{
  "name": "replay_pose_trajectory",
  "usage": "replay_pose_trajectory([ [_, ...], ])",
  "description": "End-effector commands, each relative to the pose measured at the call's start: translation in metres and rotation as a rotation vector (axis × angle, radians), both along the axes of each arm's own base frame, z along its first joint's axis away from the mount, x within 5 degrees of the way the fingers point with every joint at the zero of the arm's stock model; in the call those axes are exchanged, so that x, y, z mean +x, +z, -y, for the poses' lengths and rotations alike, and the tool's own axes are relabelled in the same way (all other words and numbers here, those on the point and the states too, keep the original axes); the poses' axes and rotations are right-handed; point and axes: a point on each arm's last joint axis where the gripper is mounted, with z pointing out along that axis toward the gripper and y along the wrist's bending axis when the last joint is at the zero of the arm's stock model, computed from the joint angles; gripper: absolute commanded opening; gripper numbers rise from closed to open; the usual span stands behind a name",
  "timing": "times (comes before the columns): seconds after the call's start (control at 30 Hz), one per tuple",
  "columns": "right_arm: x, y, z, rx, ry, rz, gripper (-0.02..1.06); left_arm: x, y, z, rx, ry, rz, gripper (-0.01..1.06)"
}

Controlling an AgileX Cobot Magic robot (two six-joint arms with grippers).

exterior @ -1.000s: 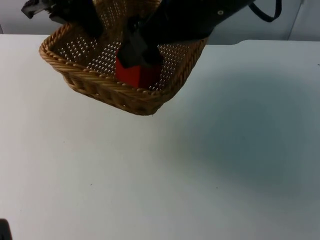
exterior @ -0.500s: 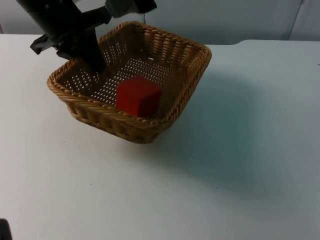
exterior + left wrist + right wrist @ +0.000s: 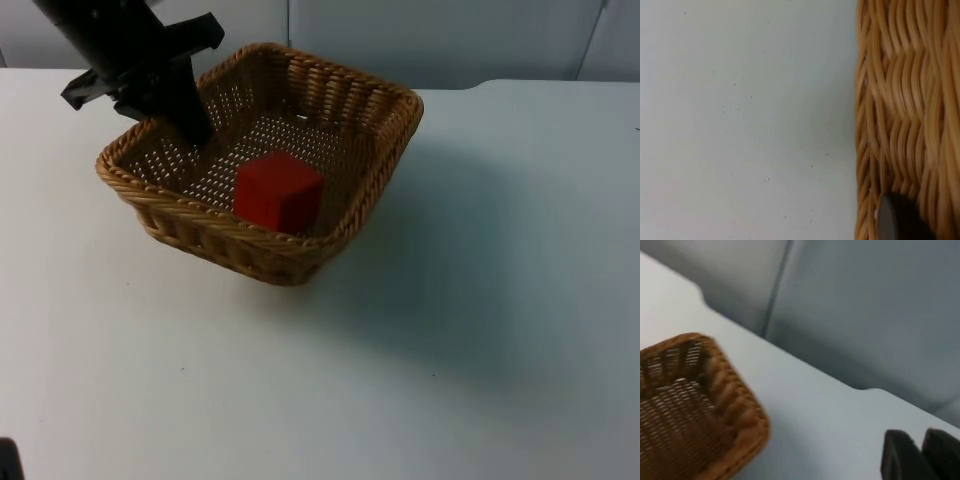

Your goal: Pick up the basket with the left hand and place the cube into the basket with the right hand.

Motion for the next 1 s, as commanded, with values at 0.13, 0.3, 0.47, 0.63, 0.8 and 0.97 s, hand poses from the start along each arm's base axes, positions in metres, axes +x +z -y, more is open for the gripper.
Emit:
replay_pose_trajectory([
  [0.13,-0.049,0.061,0.077,-0.014,-0.265,0.118,0.00,-0.001,0.005,0.004,-0.047,0.012,-0.010,0.00],
  [0.3,-0.079,0.078,0.106,-0.064,-0.377,0.122,0.00,-0.001,0.005,0.004,-0.047,0.012,-0.010,0.00],
  [0.47,-0.101,0.085,0.122,-0.149,-0.473,0.087,0.00,-0.001,0.004,0.004,-0.047,0.012,-0.011,0.00],
  [0.63,-0.112,0.087,0.125,-0.152,-0.495,0.066,0.00,-0.001,0.004,0.004,-0.047,0.012,-0.011,0.00],
  [0.8,-0.113,0.087,0.126,-0.151,-0.497,0.059,0.00,0.000,0.006,0.007,-0.088,0.051,-0.036,0.00],
  [0.97,-0.112,0.087,0.125,-0.145,-0.486,0.060,0.00,0.000,-0.002,0.008,-0.098,0.066,-0.062,0.00],
])
